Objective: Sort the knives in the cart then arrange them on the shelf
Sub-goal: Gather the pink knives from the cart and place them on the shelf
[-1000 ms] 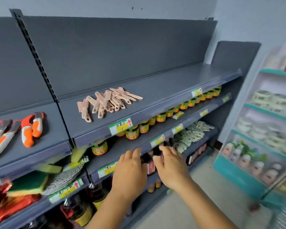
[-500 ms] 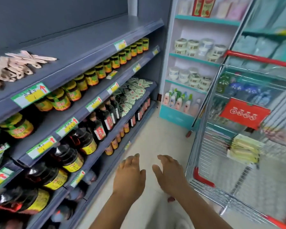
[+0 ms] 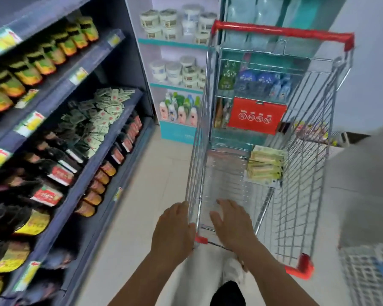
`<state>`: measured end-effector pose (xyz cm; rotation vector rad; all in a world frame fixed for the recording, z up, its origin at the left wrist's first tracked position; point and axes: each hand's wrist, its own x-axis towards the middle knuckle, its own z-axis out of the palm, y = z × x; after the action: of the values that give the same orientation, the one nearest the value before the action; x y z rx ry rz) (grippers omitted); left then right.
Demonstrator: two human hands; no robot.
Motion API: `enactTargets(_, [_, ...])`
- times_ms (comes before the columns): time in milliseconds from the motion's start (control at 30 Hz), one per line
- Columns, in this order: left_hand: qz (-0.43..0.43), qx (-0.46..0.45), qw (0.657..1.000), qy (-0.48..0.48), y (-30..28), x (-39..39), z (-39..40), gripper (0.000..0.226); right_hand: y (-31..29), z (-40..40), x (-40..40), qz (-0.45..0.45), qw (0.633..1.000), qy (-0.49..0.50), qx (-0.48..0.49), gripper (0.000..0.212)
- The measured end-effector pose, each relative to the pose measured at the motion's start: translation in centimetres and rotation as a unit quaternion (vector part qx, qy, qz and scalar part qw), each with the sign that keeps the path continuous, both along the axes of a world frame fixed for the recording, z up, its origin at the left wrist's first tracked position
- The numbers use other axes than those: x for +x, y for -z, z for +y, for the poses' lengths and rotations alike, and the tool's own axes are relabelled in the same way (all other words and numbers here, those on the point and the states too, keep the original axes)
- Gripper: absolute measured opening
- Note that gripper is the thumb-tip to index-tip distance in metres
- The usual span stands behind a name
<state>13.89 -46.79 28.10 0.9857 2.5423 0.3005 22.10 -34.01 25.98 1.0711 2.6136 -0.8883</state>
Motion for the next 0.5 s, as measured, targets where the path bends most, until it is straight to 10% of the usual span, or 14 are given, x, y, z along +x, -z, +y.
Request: enactTargets(500, [-0.086,-0.006,0.996,-0.004,4.1,-6.7,17.2,0.054,4.7,14.2,-5.9,-0.014,0.999,0.043,-0.019,0.048])
